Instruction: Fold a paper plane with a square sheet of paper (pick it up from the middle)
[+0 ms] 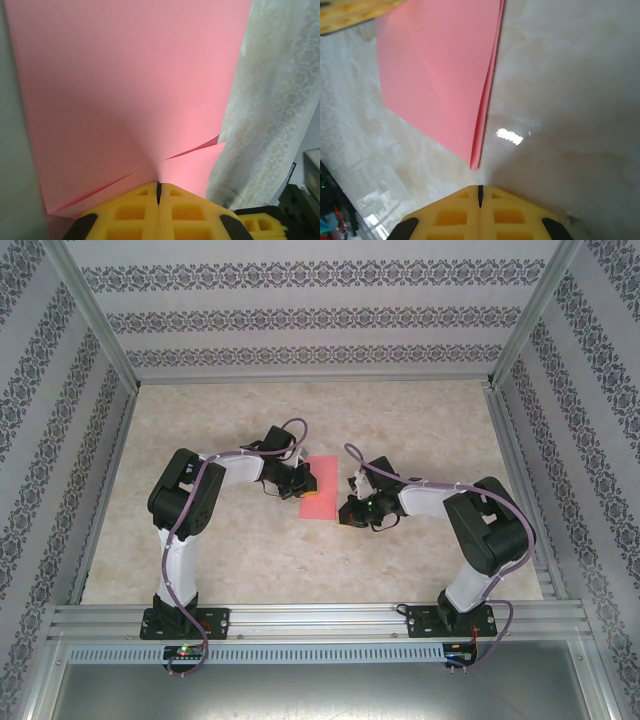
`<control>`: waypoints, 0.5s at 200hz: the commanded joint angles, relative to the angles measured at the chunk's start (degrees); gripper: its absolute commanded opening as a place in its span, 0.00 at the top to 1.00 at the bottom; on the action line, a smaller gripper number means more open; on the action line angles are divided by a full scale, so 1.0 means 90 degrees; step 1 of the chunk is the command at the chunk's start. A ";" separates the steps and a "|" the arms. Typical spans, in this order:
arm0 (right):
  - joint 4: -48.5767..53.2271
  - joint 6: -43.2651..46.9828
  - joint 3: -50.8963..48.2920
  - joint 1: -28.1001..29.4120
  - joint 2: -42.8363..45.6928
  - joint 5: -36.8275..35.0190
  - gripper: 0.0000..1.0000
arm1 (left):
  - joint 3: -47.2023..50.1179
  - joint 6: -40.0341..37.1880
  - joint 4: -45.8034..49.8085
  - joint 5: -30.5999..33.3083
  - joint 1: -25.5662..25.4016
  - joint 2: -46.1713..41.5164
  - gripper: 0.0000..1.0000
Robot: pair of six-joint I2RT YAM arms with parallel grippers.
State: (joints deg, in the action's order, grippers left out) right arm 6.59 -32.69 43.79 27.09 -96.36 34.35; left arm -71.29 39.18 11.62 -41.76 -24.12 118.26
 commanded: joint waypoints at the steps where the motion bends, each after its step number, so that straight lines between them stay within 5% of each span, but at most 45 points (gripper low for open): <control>1: -0.0062 -0.0428 0.0320 -0.0094 0.0417 -0.0349 0.87 | -0.0072 -0.0157 0.0592 0.0530 0.0082 -0.0042 0.87; 19: -0.0565 -0.0717 0.0490 -0.0170 0.0415 -0.0490 0.73 | -0.0056 0.0012 0.0089 0.0264 0.0092 -0.0404 0.66; 49: -0.0776 -0.0880 0.0913 -0.0263 -0.0070 -0.0526 0.60 | 0.0410 0.0621 -0.0838 0.0215 0.0202 -0.0895 0.47; 100: -0.0597 -0.0573 0.1523 -0.0325 -0.0801 -0.0276 0.52 | 0.1346 0.1115 -0.1199 0.0942 0.0453 -0.1636 0.21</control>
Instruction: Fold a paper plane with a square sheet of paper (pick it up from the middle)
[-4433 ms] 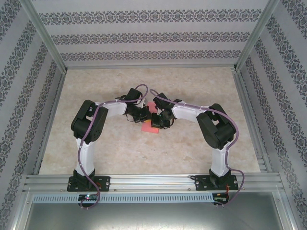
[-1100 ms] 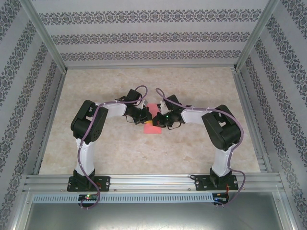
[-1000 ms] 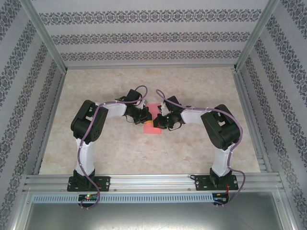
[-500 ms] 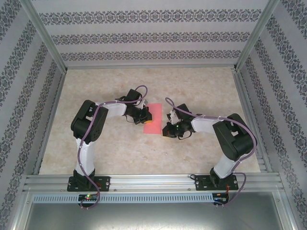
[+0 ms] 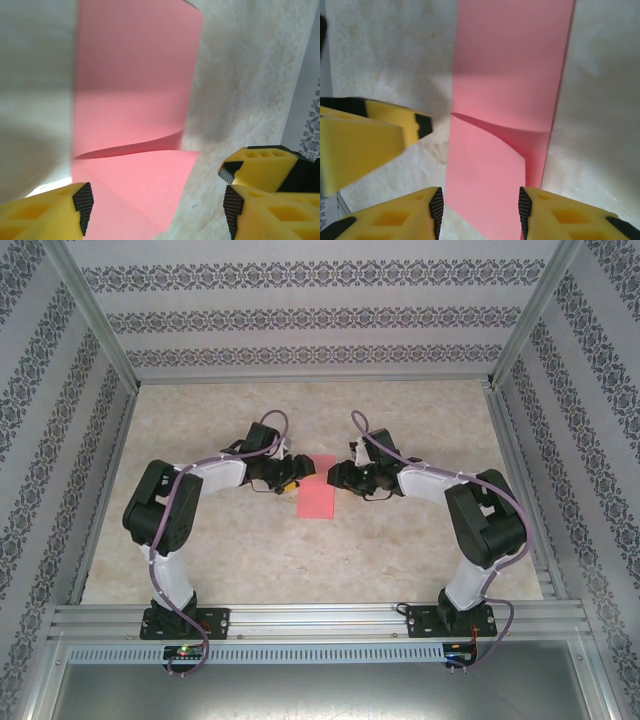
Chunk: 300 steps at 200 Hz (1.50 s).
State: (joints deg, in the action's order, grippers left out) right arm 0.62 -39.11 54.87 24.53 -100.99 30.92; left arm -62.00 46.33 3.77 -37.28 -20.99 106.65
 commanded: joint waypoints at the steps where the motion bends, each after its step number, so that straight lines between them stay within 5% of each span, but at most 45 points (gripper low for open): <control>1: 0.0072 0.0154 0.0301 -0.0040 -0.0299 0.0117 0.52 | 0.0325 0.0321 -0.0334 0.0447 0.0106 -0.0351 0.20; 33: 0.0121 0.0380 0.0470 -0.0051 -0.0590 0.0361 0.52 | 0.0567 0.0365 -0.0445 0.0406 0.0099 -0.0538 0.11; 103: 0.0010 0.0558 0.0662 -0.0099 -0.0962 0.0684 0.63 | 0.0705 0.0781 -0.1126 -0.0328 0.0082 -0.0459 0.12; 184: -0.0068 0.0701 0.0469 -0.0187 -0.0745 0.0335 0.95 | 0.0798 0.1148 -0.1522 -0.0680 -0.0100 -0.0260 0.25; 300: -0.0387 0.0419 0.0224 -0.0315 -0.0595 0.0246 0.96 | 0.0528 0.1069 -0.1376 -0.0827 -0.0168 0.0175 0.43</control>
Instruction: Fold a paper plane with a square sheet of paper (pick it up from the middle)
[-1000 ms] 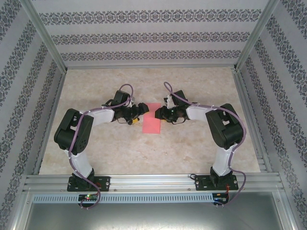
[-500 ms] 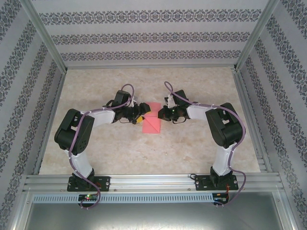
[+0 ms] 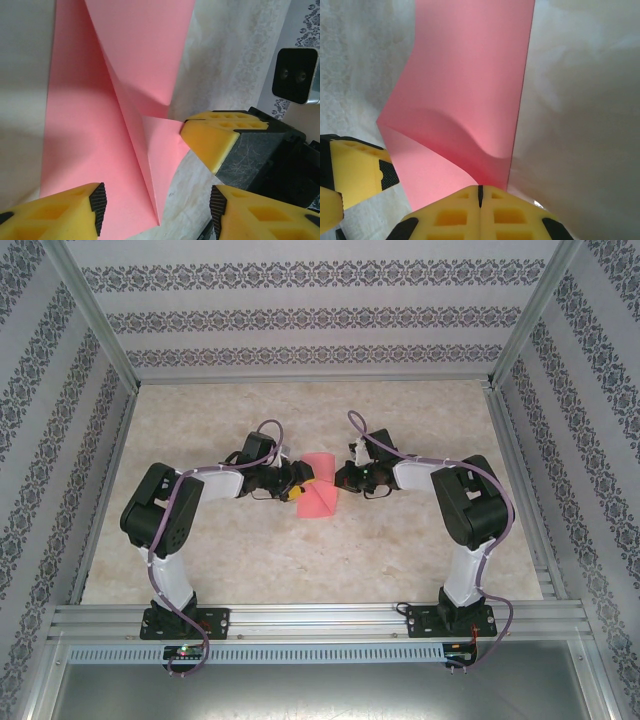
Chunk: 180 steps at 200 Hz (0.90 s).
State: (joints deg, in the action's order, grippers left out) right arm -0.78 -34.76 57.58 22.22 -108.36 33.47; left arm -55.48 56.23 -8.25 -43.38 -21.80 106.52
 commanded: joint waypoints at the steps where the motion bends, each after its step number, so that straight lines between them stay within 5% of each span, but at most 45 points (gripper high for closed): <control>1: -0.0234 -0.0064 -0.0083 -0.0057 0.0223 -0.0038 0.96 | -0.0204 -0.0034 -0.0040 -0.0155 -0.0078 0.0197 0.43; 111: -0.0256 -0.0148 -0.0089 -0.0078 0.0231 0.0064 0.94 | -0.0817 -0.0307 0.0308 -0.0343 -0.0146 0.0789 0.58; 147: -0.0284 -0.0415 -0.0182 -0.0137 0.0605 0.0030 0.75 | -0.0857 -0.0458 0.0408 -0.0297 -0.0158 0.0897 0.60; 180: 0.0207 -0.0572 -0.0184 -0.0212 0.1226 -0.0517 0.47 | -0.0823 -0.0685 0.0352 -0.0316 -0.0165 0.0858 0.68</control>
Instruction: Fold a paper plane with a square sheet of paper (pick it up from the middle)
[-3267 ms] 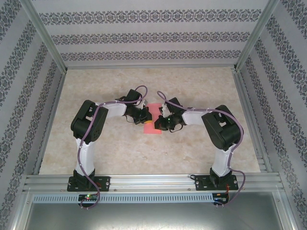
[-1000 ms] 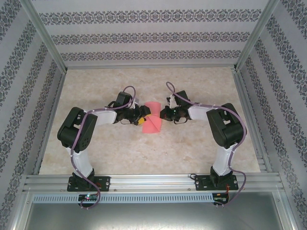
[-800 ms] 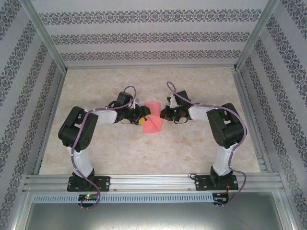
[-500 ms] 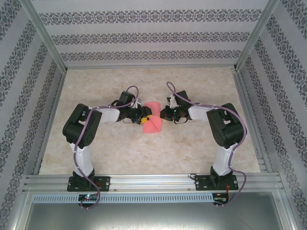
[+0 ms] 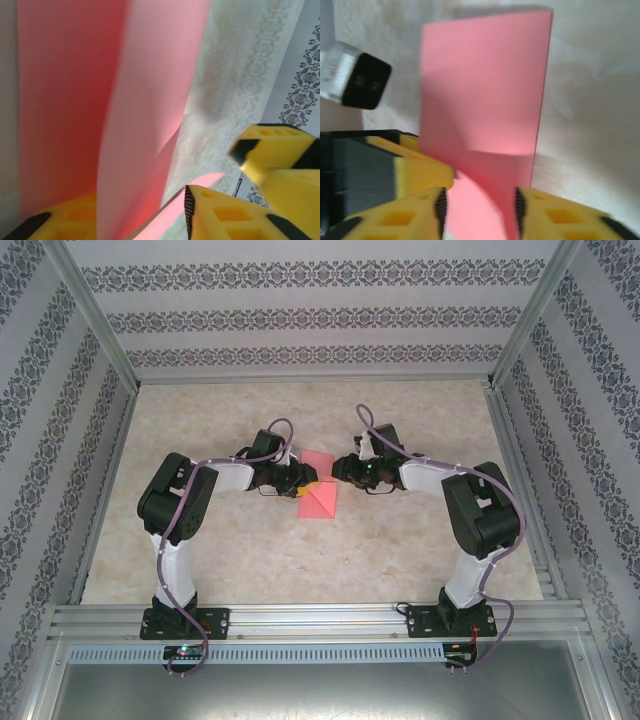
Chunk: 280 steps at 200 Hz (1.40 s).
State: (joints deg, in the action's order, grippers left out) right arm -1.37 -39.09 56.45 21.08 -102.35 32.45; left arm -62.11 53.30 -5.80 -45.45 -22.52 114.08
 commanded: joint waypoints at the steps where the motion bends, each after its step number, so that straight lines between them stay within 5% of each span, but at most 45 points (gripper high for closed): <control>1: 0.0280 -0.0091 -0.0064 -0.0081 0.0579 -0.0427 0.47 | -0.0089 -0.0367 0.0079 -0.0081 -0.0085 0.0019 0.68; 63: 0.0716 -0.0153 -0.0284 -0.0149 0.1947 -0.1297 0.19 | -0.0068 -0.1011 0.0263 0.0069 -0.0085 -0.0284 0.85; 105: 0.0884 -0.0436 -0.0544 -0.0184 0.2725 -0.1715 0.10 | -0.0711 -0.2153 0.2509 0.0929 -0.0085 -0.1069 0.90; 141: 0.1161 -0.0451 -0.0600 -0.0206 0.3205 -0.2065 0.08 | -0.1967 -0.3248 0.5527 0.2575 -0.0103 -0.1591 0.90; 173: 0.1285 -0.0381 -0.0731 -0.0218 0.3484 -0.2812 0.02 | -0.2833 -0.3850 0.7056 0.4158 -0.0185 -0.1926 0.90; 232: 0.1678 -0.0359 -0.0503 -0.0216 0.3399 -0.3474 0.02 | -0.3371 -0.4214 0.7782 0.8030 -0.0785 -0.1349 0.89; 280: 0.1982 -0.0288 -0.0219 -0.0222 0.2950 -0.3761 0.02 | -0.3798 -0.3728 0.7847 0.9187 -0.1186 0.0046 0.90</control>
State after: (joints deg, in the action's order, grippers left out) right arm 14.96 -42.06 53.30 19.59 -74.52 1.69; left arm -94.04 18.13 61.43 27.49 -30.61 109.69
